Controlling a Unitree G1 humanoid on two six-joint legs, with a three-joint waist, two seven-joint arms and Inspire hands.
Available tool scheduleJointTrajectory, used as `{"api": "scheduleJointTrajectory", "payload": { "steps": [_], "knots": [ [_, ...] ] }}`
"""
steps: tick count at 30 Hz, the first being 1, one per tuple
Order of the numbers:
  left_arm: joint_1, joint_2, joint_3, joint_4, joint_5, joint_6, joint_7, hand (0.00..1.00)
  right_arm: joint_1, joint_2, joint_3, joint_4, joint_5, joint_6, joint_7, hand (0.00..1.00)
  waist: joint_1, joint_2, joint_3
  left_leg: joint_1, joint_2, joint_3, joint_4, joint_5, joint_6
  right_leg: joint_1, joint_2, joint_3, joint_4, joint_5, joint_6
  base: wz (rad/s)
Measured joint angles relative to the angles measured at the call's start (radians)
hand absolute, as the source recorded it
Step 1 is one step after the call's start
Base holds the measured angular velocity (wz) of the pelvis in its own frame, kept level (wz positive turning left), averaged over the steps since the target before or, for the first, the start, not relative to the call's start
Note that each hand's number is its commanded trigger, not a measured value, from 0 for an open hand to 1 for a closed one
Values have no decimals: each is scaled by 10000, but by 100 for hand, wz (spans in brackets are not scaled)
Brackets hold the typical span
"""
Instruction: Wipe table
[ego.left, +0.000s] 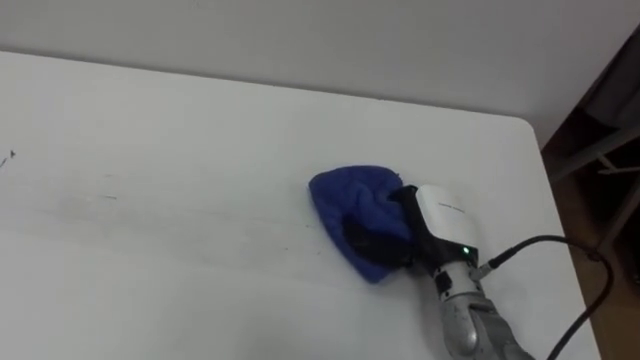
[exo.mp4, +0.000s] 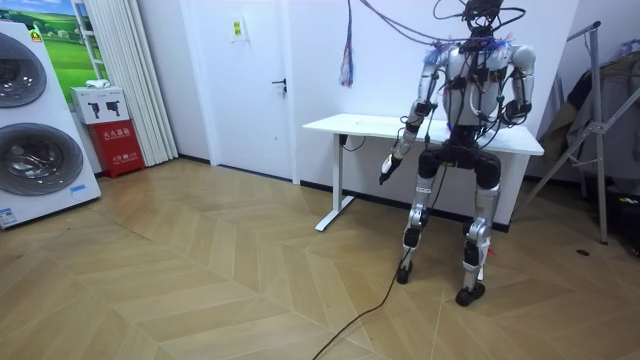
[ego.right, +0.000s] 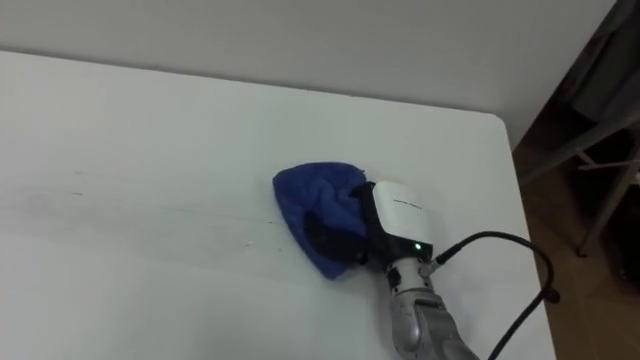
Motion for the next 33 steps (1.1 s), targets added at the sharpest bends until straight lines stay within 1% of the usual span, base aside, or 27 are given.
{"api": "scheduleJointTrajectory", "payload": {
  "steps": [5, 7, 9, 11, 13, 15, 17, 18, 20, 21, 22, 23, 25, 31, 33],
  "knots": [
    [-60, -1, 4, 12, -46, -5, 2, 0, 352, -94, -2, -759, 3, 100, 155, 0, -6, 26, 19, 14, -6, 10, -12, 2, 0, -8, 4, 13, -51, -1, 1, 0],
    [-108, -1, 8, 308, -44, -86, 0, 0, 409, -216, -10, -1035, -5, 95, 275, 0, -27, 11, 29, 25, -7, 36, -13, 3, 1, -22, 3, 56, -48, -2, 3, -4],
    [-145, -3, 16, 400, -44, -106, -2, 0, 463, -338, -95, -1357, -117, 94, 354, 0, -93, -3, 30, 21, -19, 47, -10, 4, 2, -37, 3, 211, -49, -9, 14, -2],
    [-76, -1, 102, 399, -41, -148, -50, 0, 541, -346, -366, -1808, -325, 95, 433, 0, -117, -4, 31, 6, -21, 73, -11, 3, 2, -81, 4, 307, -43, -19, 30, -5],
    [-63, 23, 247, 400, -46, -154, -93, 0, 539, -401, -839, -2630, -439, 93, 453, 0, -219, -9, 24, -76, -21, 110, 0, 3, 2, -185, 7, 389, -42, -23, 36, -6],
    [29, 121, 261, 437, -202, -155, -142, 0, 523, -585, -1368, -3758, -345, 91, 396, 0, -270, 6, 34, -5, -20, 180, -1, 3, 2, -155, 7, 410, -39, -23, 36, -6],
    [29, 146, 317, 467, -253, -158, -214, 0, 521, -694, -1741, -4353, -317, 83, 327, 0, -346, -35, 56, 35, -25, 192, -3, 3, 2, -127, 2, 429, -37, -23, 36, -3],
    [6, 152, 442, 605, -237, -221, -231, 0, 521, -746, -1950, -4567, -287, 57, 232, 0, -379, -99, 65, 45, -25, 192, -1, 3, 2, -118, 1, 427, -38, -23, 36, 0],
    [5, 161, 629, 665, -237, -238, -248, 0, 530, -771, -2204, -4601, -292, -12, 115, 0, -487, -165, 50, 45, -22, 192, 4, 3, 2, -111, 2, 428, -40, -23, 36, 0],
    [47, 178, 677, 696, -234, -261, -257, 0, 533, -770, -2335, -4601, -300, -13, 109, 0, -554, -237, 28, 43, -23, 193, 1, 3, 3, -111, 2, 430, -39, -23, 36, 0],
    [43, 215, 709, 820, -234, -281, -263, 0, 536, -772, -2473, -4601, -300, -12, 95, 0, -586, -285, 37, 43, -22, 195, -3, 2, 2, -112, 2, 430, -39, -23, 36, 0],
    [36, 223, 742, 887, -229, -282, -266, 0, 537, -774, -2530, -4601, -299, -10, 77, 0, -611, -306, 30, 43, -21, 198, -4, 2, 2, -115, 2, 430, -38, -23, 36, 0],
    [47, 231, 810, 1002, -229, -286, -275, 0, 539, -779, -2841, -4604, -311, -26, -1, 0, -804, -349, 0, 42, -21, 198, -1, 2, 1, -113, 3, 431, -35, -23, 36, 0],
    [80, 287, 1049, 1370, -216, -282, -465, 0, 571, -808, -3707, -4625, -301, -28, -179, 0, -980, -337, -16, 71, -21, 249, 8, 1, 2, -110, 3, 505, -35, -23, 36, -1],
    [115, 257, 1184, 1373, -209, -280, -517, 0, 571, -808, -3935, -4613, -105, -31, -186, 0, -1054, -326, -12, 74, -21, 255, 8, 2, 2, -110, 3, 512, -35, -23, 36, 0]
  ]
}}
